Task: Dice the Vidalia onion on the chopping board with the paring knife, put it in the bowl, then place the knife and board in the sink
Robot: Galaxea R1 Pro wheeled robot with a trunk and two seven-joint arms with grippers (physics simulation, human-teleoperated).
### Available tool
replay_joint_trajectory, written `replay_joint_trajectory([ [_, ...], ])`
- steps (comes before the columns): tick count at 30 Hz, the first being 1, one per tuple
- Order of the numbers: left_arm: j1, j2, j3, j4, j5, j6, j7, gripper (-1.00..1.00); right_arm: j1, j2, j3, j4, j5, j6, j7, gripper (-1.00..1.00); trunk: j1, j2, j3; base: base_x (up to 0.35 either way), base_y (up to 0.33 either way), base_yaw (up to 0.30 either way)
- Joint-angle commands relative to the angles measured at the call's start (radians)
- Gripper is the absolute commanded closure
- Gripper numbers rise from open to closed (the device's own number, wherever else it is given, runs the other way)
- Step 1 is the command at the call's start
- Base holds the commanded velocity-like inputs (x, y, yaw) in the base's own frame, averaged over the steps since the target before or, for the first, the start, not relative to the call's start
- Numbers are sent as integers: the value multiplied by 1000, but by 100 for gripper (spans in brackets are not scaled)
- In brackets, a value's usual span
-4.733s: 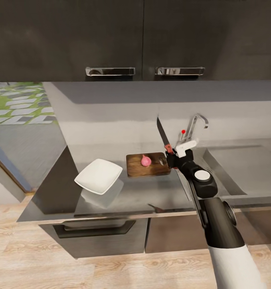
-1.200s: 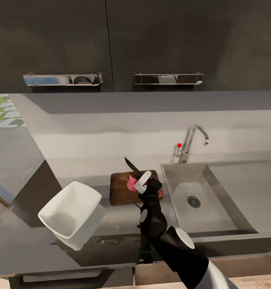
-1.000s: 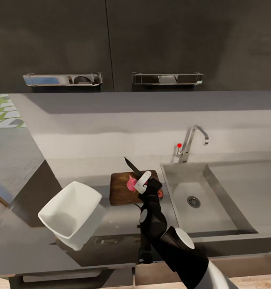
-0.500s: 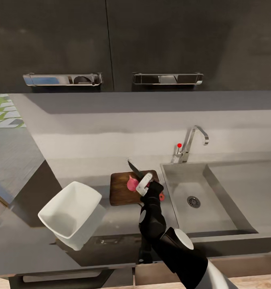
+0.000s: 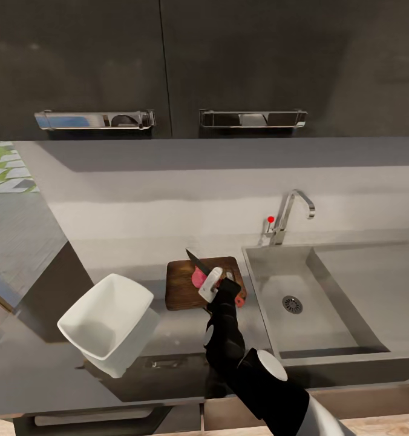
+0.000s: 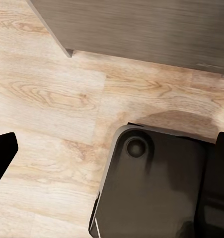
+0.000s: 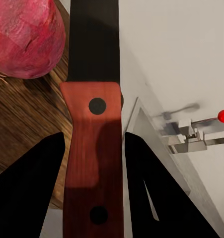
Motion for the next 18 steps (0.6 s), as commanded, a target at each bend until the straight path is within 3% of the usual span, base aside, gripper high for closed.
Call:
replay_joint_trajectory([
  [1,0,2,-8,-2,5,-2,10,-100,-1,0,2,0,-10,5,-9,100,1,-2,-2,0,0,0],
  [18,0,2,-8,-2,5,-2,10,-100,-2,0,1,-1,-8,5,-9,100,1,-2,-2,0,-4,0],
])
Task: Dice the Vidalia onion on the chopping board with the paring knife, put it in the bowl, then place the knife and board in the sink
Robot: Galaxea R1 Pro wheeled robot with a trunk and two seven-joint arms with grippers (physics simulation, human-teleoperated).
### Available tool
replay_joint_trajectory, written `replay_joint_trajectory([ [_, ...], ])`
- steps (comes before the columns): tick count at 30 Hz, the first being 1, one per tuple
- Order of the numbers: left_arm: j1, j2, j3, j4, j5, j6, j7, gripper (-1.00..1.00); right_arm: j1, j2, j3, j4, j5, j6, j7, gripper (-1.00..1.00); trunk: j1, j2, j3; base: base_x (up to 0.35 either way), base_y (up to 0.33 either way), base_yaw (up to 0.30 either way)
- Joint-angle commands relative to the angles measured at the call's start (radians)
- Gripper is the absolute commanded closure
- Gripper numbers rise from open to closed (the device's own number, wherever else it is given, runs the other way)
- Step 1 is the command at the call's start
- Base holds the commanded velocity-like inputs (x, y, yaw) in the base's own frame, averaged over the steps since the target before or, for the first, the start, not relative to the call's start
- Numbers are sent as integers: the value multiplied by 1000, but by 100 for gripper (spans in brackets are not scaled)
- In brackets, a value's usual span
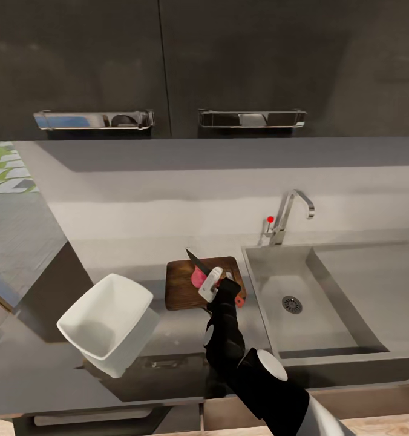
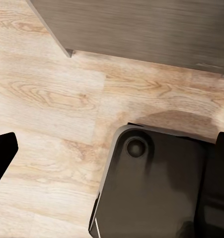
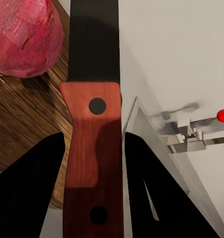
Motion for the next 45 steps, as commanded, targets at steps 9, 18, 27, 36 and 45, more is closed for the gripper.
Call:
replay_joint_trajectory([
  [9,0,2,-8,-2,5,-2,10,-100,-1,0,2,0,-10,5,-9,100,1,-2,-2,0,-57,0],
  [18,0,2,-8,-2,5,-2,10,-100,-1,0,2,0,-10,5,-9,100,1,-2,-2,0,-4,0],
  [27,0,2,-8,-4,3,-2,10,-100,-1,14,0,2,-7,3,-15,100,1,-2,-2,0,0,0],
  [36,0,2,-8,-2,4,-2,10,-100,-1,5,-1,1,-6,3,-15,100,1,-2,-2,0,0,0],
  [45,0,2,-8,-2,4,-2,9,-100,-1,3,-3,1,-5,3,-14,100,1,-2,-3,0,0,0],
])
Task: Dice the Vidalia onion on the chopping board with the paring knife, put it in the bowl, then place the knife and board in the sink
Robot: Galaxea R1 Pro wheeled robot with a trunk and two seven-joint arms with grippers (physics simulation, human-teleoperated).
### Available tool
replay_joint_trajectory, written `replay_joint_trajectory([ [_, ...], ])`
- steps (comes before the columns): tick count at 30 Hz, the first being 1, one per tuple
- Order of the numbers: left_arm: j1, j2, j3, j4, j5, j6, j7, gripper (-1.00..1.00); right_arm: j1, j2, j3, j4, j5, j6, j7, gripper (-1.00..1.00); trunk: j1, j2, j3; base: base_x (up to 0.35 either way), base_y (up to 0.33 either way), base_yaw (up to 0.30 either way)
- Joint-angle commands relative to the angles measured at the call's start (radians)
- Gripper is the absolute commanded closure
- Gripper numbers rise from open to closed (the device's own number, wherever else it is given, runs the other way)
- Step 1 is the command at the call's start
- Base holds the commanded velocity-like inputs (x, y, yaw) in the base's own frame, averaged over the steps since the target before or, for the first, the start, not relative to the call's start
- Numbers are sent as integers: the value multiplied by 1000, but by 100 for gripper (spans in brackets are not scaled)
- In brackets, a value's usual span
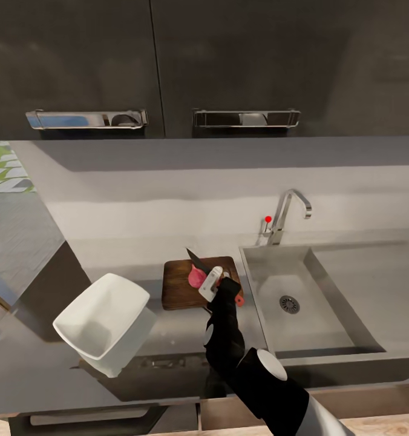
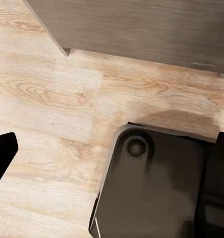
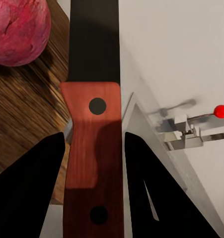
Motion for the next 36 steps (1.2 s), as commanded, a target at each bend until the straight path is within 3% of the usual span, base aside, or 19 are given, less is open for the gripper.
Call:
replay_joint_trajectory([
  [1,0,2,-8,-2,4,-2,10,-100,-1,0,2,0,-10,5,-10,100,1,-2,-3,0,0,0],
  [36,0,2,-8,1,4,-2,10,-100,-1,0,2,0,-12,5,-9,100,1,-2,-58,0,0,0],
])
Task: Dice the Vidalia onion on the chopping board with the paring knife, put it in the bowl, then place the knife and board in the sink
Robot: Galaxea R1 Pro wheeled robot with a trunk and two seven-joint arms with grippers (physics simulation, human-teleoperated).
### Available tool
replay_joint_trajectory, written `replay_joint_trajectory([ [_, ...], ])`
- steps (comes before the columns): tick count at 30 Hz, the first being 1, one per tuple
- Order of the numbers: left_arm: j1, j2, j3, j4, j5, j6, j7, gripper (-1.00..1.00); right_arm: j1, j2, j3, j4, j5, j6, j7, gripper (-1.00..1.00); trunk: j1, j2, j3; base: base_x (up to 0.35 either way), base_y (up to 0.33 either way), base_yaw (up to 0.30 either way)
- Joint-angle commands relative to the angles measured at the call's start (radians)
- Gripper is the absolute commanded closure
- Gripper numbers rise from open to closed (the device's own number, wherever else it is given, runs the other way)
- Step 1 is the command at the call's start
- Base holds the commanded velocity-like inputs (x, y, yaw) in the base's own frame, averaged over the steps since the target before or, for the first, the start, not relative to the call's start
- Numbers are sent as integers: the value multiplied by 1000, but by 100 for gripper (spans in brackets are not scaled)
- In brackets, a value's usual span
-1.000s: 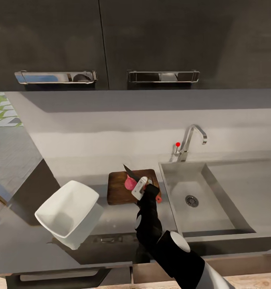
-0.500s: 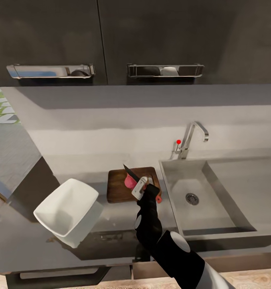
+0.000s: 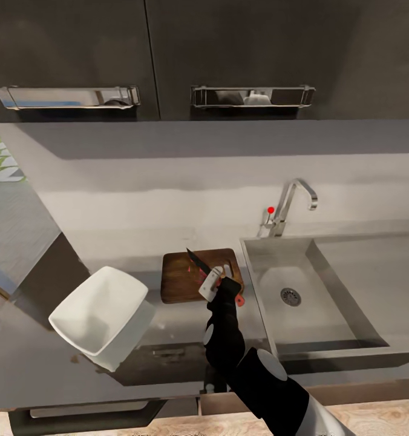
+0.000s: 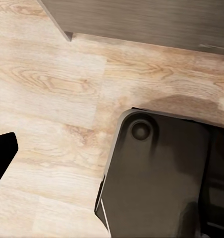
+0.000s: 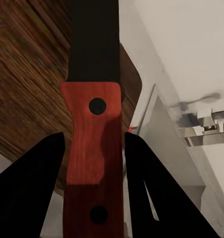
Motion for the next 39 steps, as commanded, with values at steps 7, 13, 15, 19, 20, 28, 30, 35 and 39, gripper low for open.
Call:
replay_joint_trajectory([
  [7,0,2,-8,-2,4,-2,10,-100,-1,-1,1,0,-11,5,-10,100,0,-2,-2,0,0,0],
  [13,0,2,-8,-2,4,-2,10,-100,-1,-1,1,0,-11,5,-10,100,0,-2,-2,0,0,0],
  [15,0,2,-8,-2,4,-2,10,-100,-1,-2,1,0,-11,5,-10,100,0,-2,-2,0,0,0],
  [19,0,2,-8,-2,4,-2,10,-100,-1,-2,1,0,-11,5,-10,100,0,-2,-2,0,0,0],
  [20,0,2,-8,-2,4,-2,10,-100,-1,-2,1,0,-11,5,-10,100,0,-2,-2,0,0,0],
  [28,0,2,-8,-2,4,-2,10,-100,-1,-2,1,0,-11,5,-10,100,0,-2,-2,0,0,0],
  [30,0,2,-8,-2,5,-2,10,-100,-1,-2,1,0,-11,5,-10,100,0,-2,-2,0,0,0],
  [35,0,2,-8,0,4,-2,9,-100,-1,-2,1,0,-11,5,-10,100,0,-2,-2,0,0,0],
  [39,0,2,-8,1,5,-2,10,-100,-1,-2,1,0,-11,5,-10,100,0,-2,-2,0,0,0],
])
